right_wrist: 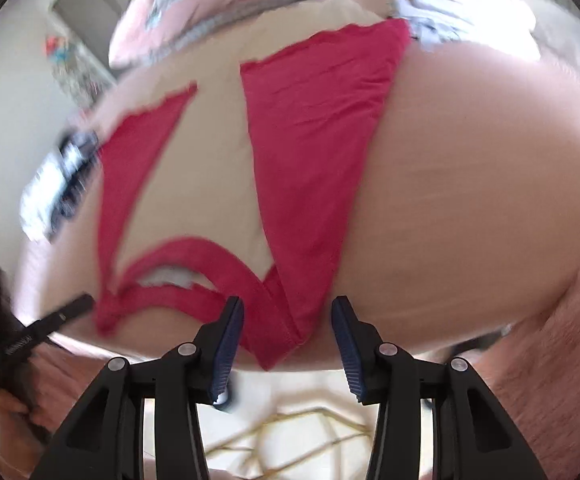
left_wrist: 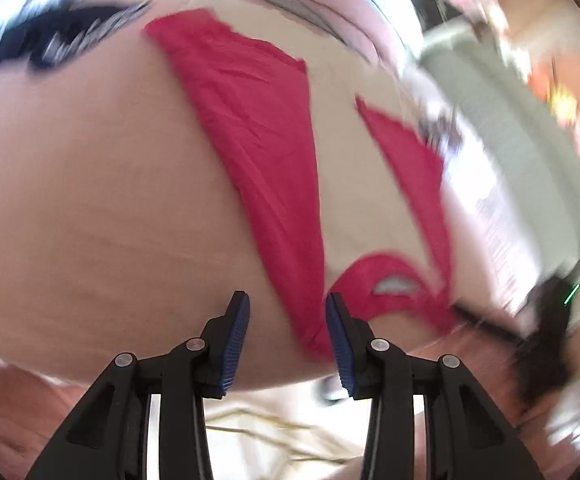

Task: Fold clothes
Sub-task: 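Move both grippers to the pink hem and close the left gripper on it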

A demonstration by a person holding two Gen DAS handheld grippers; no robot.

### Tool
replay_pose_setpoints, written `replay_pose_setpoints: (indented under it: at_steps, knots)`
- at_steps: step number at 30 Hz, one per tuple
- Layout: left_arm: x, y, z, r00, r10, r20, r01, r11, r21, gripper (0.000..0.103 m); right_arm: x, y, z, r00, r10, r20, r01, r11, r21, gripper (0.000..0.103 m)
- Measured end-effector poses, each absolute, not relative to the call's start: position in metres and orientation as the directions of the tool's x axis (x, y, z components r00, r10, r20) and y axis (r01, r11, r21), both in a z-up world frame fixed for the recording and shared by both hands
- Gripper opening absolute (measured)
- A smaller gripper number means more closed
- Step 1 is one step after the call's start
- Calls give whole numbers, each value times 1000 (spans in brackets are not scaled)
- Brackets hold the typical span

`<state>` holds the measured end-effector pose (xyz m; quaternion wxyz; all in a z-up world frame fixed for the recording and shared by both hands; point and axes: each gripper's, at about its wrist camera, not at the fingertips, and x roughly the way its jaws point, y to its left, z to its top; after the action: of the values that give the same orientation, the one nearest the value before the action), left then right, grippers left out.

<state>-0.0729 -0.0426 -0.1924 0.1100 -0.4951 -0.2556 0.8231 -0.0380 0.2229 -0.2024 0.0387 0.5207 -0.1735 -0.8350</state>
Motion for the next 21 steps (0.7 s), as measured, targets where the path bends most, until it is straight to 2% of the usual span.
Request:
replay_pose_setpoints:
  at_steps: [3, 7, 9, 11, 14, 15, 17, 21]
  knots:
    - [-77, -54, -195, -505, 468, -725, 113, -797, -593, 36, -35, 236, -204, -485, -283, -827, -149, -905, 398, 45]
    - [-75, -37, -203, -463, 470, -751, 122, -806, -579, 36, -37, 225, -205, -459, -344, -819, -93, -898, 429, 44]
    - [-72, -28, -201, -467, 457, -757, 118, -816, -566, 36, -32, 217, -204, -453, -336, -826, -63, -912, 405, 40]
    - [-71, -23, -202, -477, 451, -754, 126, -814, -567, 36, -31, 212, -203, -448, -300, -842, -47, -933, 358, 29]
    - [-70, -18, -203, -489, 440, -753, 142, -812, -566, 35, -29, 210, -202, -456, -261, -851, -42, -949, 313, 28]
    - [-69, -18, -204, -489, 436, -755, 148, -812, -565, 34, -28, 209, -203, -459, -253, -852, -42, -951, 305, 28]
    - [-68, -16, -206, -491, 427, -759, 162, -812, -561, 18, -31, 208, -205, -467, -247, -849, -48, -952, 304, 28]
    - [-66, -15, -208, -491, 415, -766, 175, -814, -553, 18, -35, 216, -208, -473, -281, -835, -77, -931, 357, 28]
